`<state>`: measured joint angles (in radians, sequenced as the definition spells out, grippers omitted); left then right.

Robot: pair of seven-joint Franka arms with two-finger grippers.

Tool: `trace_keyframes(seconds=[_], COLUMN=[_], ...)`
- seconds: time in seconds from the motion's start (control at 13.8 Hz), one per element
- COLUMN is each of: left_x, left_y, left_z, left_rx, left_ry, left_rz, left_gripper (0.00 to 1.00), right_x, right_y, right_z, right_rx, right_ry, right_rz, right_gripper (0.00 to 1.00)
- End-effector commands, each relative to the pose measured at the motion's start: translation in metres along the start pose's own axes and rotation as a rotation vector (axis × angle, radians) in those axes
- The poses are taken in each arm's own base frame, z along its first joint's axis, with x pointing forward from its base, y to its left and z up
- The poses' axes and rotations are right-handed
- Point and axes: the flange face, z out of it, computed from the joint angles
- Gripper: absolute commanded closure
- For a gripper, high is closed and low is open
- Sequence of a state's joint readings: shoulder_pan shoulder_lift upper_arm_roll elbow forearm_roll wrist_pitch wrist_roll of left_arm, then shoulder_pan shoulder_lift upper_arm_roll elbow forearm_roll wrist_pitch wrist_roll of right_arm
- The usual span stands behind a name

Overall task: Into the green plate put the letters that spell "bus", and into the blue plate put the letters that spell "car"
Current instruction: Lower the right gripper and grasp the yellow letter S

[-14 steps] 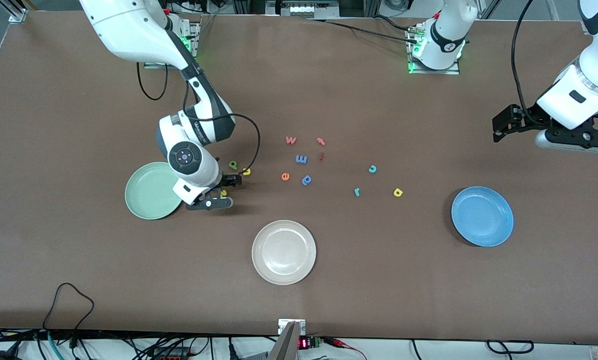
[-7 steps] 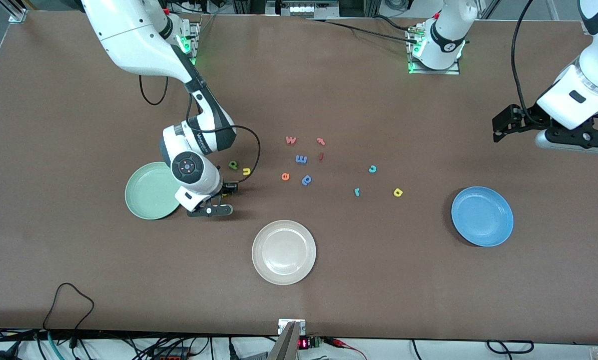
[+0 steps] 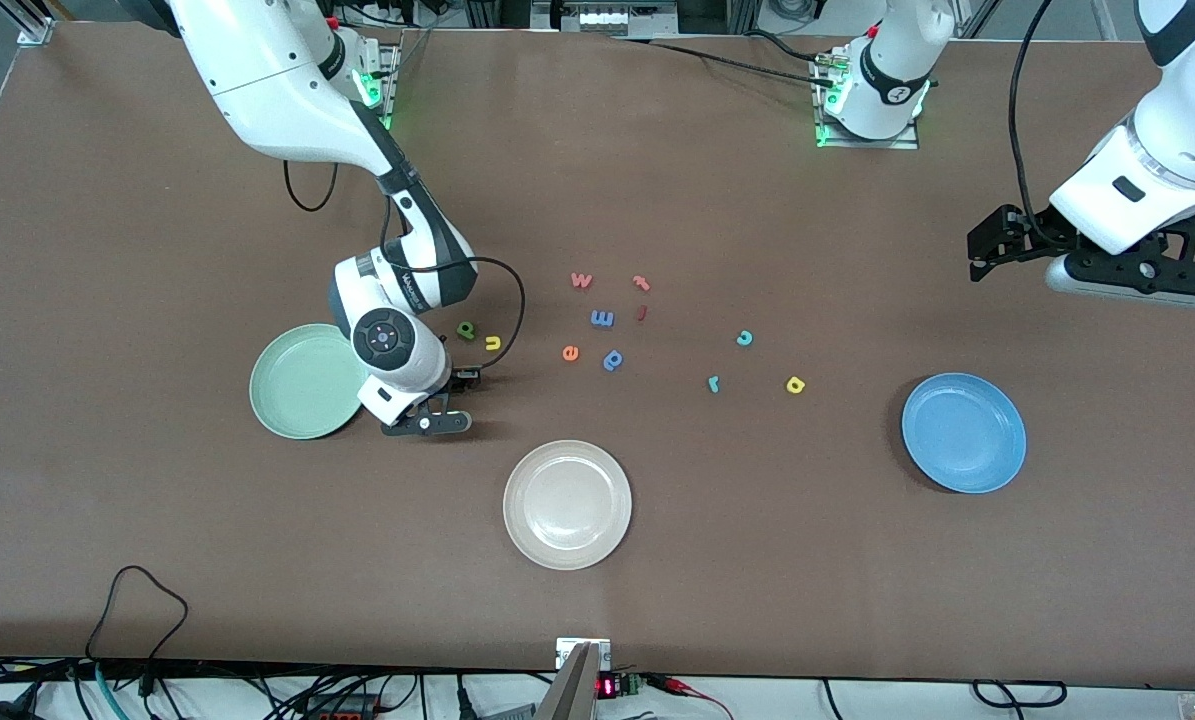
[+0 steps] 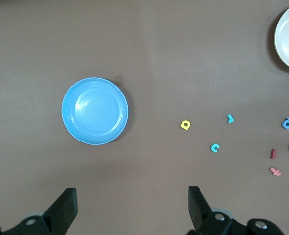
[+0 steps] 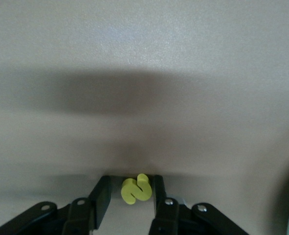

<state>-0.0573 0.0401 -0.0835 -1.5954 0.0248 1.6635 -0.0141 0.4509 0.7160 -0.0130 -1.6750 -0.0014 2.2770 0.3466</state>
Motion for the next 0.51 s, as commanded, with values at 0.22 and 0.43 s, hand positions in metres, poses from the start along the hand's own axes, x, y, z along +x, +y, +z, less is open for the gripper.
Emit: trace_keyframes(seconds=[0.22,0.43], left_x=[-0.002,-0.016], left_y=[-0.008,0.000], left_z=[-0.005,0.020], left_rx=[0.021,0.022], left_ry=[-0.026,-0.205], left_rz=[0.000,0.007], left_gripper=[0.00,0.00], right_x=[0.003,0.002], right_y=[0.000,0.000], right_z=[0.007,0.010], right_rx=[-0.010,-0.011], right_ry=[0.001,-0.004], right_rz=[-0.010,-0.009], right_gripper=[0.67,0.77])
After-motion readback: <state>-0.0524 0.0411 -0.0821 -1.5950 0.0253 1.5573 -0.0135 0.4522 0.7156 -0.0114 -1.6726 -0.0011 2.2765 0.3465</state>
